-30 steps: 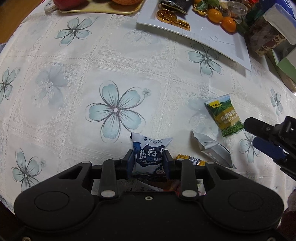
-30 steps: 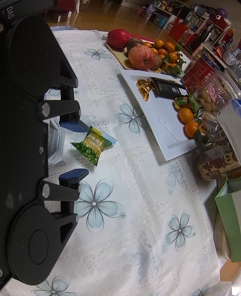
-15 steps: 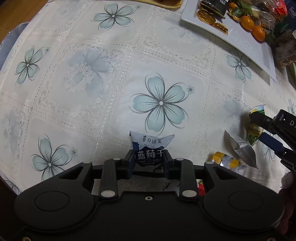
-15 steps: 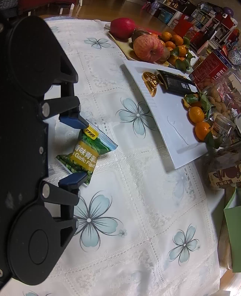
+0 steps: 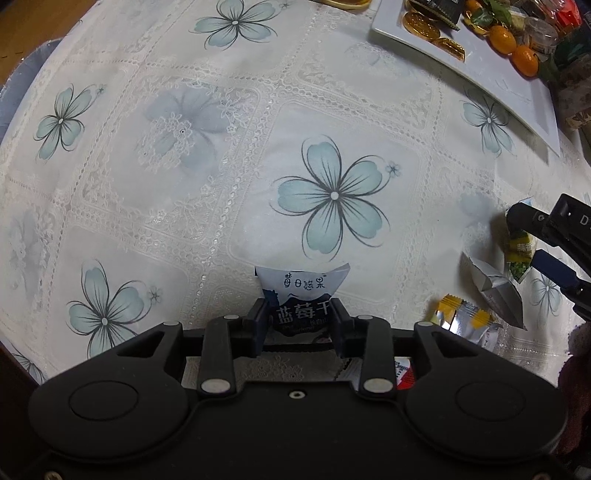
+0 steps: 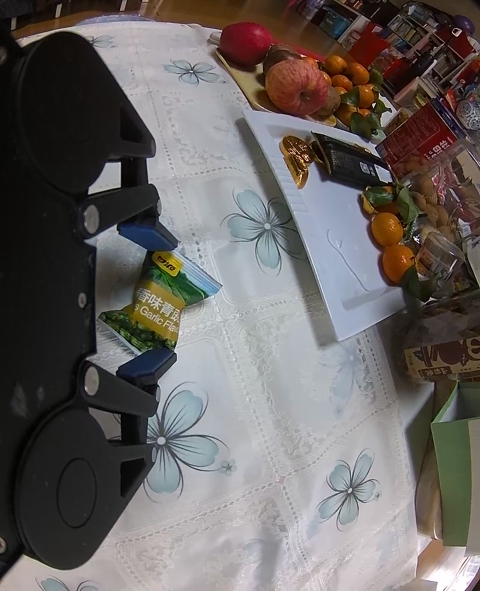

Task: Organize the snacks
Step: 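Carry the blueberry bag and green pea bag over the gold tray with both tools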

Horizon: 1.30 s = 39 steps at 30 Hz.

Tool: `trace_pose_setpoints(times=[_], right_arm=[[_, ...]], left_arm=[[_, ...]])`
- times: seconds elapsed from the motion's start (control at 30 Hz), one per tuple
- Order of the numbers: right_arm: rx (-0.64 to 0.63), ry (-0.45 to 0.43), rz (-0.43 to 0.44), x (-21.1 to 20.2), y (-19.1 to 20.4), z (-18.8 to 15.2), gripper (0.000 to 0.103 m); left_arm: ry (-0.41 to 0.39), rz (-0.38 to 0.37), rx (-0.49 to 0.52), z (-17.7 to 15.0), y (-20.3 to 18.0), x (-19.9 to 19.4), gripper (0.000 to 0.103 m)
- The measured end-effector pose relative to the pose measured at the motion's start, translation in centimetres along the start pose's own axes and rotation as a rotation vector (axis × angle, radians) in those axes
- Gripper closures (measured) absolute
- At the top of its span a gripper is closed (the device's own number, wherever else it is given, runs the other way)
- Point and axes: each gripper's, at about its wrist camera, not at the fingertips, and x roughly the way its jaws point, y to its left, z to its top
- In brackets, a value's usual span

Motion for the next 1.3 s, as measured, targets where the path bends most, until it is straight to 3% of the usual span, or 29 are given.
trace_pose_setpoints(times=[0.27, 0.53, 0.6, 0.63, 0.73, 0.83, 0.87, 0.9, 0.97, 1.3], right_arm=[[-0.031, 0.006, -0.013, 0.0, 0.2, 0.1, 0.043], [-0.041, 0.022, 0.012, -1.2, -0.2, 0.1, 0.075], [-0.037, 0.035, 0.013, -1.6, -0.4, 0.2, 0.092], [-0.035, 0.048, 0.007, -1.7, -0.5, 0.2, 0.094], [0.004, 0.073, 0.014, -1.9, -1.5, 0.4, 0.093], [0.085, 0.074, 0.064, -2.1, -2.7, 0.5, 0.083], [0.116, 0.066, 0.08, -2.3, -3.0, 0.6, 0.073], [0.147, 0.056, 0.09, -2.4, -3.3, 0.7, 0.056], [0.192, 0.031, 0.094, -2.5, -3.3, 0.8, 0.046], [0.098, 0.034, 0.05, -0.4, -0.1, 0.2, 0.047]], left_arm=[[0.007, -0.016, -0.011, 0.3, 0.0, 0.1, 0.058], [0.011, -0.025, -0.014, 0.4, 0.5, 0.3, 0.059], [0.012, -0.025, -0.012, 0.5, 0.5, 0.2, 0.059], [0.013, -0.025, -0.013, 0.5, 0.6, 0.2, 0.059], [0.013, -0.028, -0.016, 0.5, 0.6, 0.2, 0.059], [0.013, -0.025, -0.024, 0.5, 0.5, 0.3, 0.059], [0.013, -0.024, -0.025, 0.5, 0.5, 0.3, 0.059], [0.013, -0.023, -0.028, 0.5, 0.5, 0.3, 0.059], [0.01, -0.023, -0.029, 0.3, 0.5, 0.2, 0.059], [0.007, -0.022, -0.022, 0.1, 0.3, 0.1, 0.059]])
